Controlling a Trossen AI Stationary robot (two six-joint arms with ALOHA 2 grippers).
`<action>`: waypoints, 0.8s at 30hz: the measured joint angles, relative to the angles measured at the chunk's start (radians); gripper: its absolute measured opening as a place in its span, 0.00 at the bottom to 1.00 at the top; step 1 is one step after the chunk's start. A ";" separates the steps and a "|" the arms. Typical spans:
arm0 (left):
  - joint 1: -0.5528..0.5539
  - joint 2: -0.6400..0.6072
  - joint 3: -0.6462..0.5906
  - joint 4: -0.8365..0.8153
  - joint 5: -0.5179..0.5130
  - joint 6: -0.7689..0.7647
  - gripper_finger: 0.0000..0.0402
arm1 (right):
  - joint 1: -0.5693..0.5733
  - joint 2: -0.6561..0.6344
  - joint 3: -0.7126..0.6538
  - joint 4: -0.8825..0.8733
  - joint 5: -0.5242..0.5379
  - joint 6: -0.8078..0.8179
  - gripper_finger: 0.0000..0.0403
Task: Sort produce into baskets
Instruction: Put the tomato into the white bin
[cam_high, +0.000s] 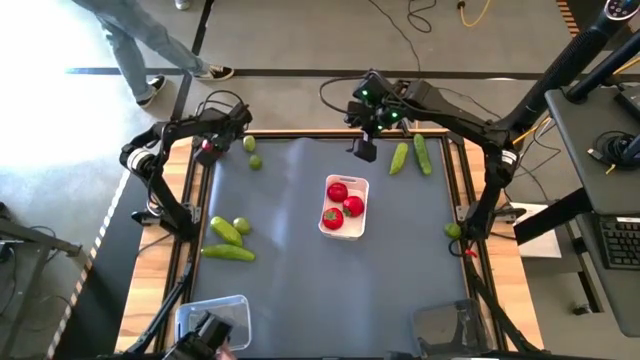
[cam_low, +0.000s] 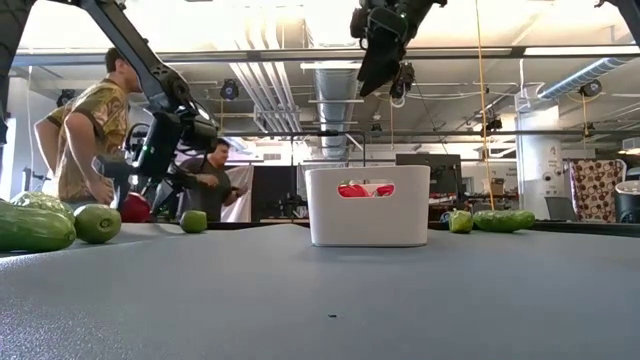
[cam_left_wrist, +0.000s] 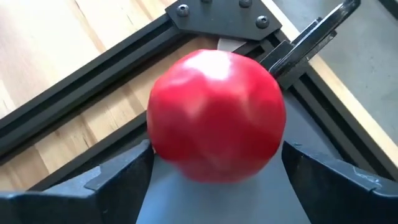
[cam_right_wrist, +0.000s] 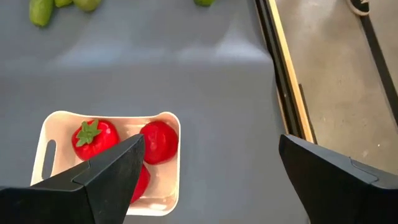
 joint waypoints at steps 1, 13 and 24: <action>0.000 0.000 0.000 -0.003 0.003 0.000 0.81 | 0.000 0.000 -0.002 -0.002 0.000 0.003 0.90; -0.007 -0.002 -0.016 -0.015 -0.027 0.000 0.63 | 0.001 0.000 -0.033 -0.036 -0.029 0.032 0.90; -0.075 -0.008 -0.011 -0.039 0.136 0.123 0.61 | 0.000 -0.006 -0.033 -0.034 -0.028 0.018 0.90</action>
